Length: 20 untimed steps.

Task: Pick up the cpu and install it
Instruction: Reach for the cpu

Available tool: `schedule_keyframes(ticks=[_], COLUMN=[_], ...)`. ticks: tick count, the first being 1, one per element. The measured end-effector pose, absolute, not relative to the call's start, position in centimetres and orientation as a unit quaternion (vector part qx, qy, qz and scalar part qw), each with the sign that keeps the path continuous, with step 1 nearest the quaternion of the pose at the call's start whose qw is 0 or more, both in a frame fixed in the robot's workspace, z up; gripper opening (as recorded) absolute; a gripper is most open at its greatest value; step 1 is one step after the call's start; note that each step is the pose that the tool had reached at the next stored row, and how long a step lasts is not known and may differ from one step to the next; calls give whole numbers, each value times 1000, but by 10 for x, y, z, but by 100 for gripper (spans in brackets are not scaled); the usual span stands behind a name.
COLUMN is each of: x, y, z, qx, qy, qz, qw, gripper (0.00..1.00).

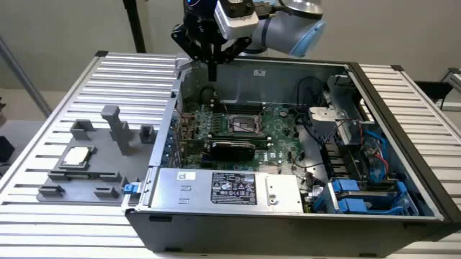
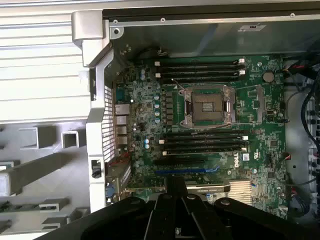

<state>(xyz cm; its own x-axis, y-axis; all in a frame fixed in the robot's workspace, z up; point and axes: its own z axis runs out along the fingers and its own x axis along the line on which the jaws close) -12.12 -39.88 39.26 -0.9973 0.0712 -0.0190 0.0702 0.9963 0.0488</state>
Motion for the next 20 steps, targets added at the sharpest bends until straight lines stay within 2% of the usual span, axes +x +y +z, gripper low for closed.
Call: schedule_keyframes(ticks=[13, 20], x=[-123, -152], y=[-399, -406], z=[393, 393], qx=[35, 35], qy=[999, 999], qz=[24, 24], qw=[10, 10], gripper=[11, 11])
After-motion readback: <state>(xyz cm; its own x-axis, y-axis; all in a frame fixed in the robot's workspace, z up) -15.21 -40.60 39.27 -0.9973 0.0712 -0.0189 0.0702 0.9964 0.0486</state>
